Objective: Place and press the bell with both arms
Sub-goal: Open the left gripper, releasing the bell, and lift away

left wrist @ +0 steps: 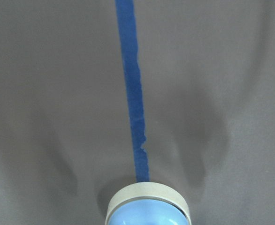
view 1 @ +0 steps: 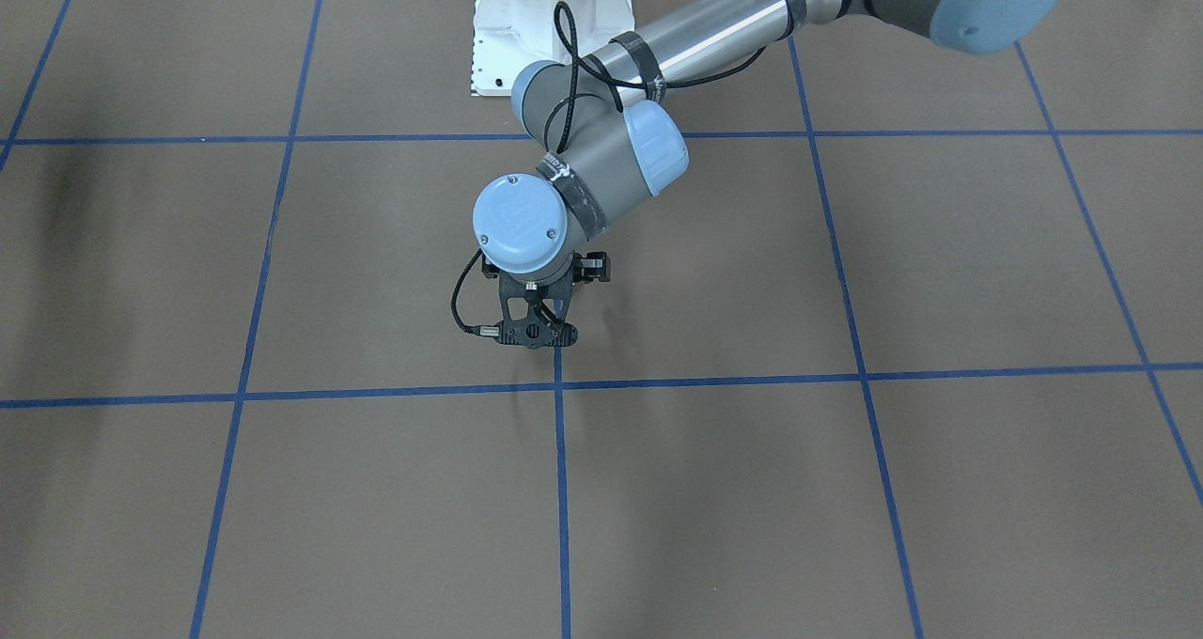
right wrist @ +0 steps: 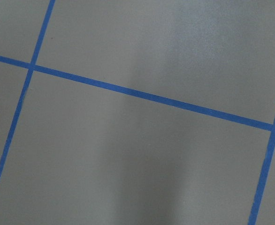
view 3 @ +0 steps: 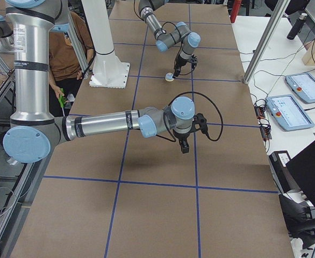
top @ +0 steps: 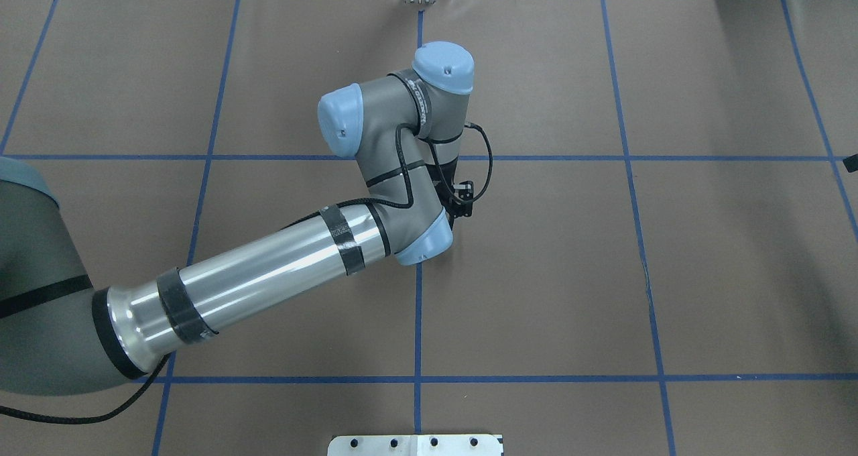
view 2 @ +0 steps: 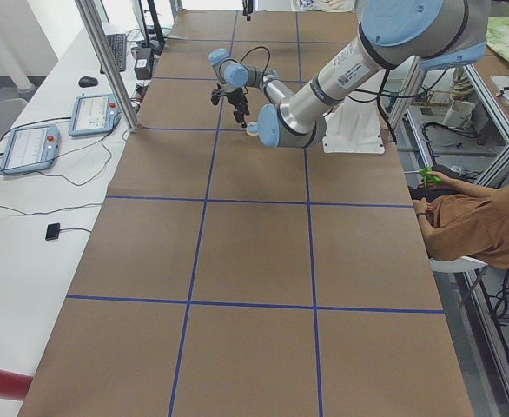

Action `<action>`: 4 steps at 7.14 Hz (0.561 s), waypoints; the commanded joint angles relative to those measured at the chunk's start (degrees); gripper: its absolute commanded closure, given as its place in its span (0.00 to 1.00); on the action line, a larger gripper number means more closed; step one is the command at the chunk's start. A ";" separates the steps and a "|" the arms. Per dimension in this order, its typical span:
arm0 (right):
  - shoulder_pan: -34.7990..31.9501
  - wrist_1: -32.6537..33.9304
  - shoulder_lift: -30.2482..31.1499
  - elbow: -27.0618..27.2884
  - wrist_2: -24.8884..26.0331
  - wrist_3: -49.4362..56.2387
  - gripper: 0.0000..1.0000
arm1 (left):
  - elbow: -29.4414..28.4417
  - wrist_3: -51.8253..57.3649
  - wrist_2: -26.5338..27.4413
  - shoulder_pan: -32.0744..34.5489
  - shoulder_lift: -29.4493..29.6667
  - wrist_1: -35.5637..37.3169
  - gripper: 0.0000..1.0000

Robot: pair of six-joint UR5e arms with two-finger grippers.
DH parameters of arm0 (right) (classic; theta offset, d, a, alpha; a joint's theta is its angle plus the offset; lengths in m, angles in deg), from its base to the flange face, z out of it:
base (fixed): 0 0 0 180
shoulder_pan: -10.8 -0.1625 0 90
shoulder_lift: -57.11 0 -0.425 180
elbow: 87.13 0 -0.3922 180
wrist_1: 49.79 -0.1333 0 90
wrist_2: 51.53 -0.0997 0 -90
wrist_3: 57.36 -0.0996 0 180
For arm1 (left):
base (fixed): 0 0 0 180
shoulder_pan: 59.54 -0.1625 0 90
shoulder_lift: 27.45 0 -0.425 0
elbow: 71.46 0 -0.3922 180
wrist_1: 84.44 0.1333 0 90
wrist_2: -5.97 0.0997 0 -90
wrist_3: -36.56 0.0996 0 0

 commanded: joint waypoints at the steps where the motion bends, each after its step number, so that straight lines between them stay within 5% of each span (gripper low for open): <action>1: 5.41 -0.01 -6.68 1.07 4.72 -14.82 0.00 | 10.19 0.46 -0.09 5.87 -4.31 4.28 0.04; 4: 22.09 0.16 -19.77 2.39 13.88 -40.16 0.02 | 31.45 3.26 -0.26 12.47 -23.17 3.43 0.04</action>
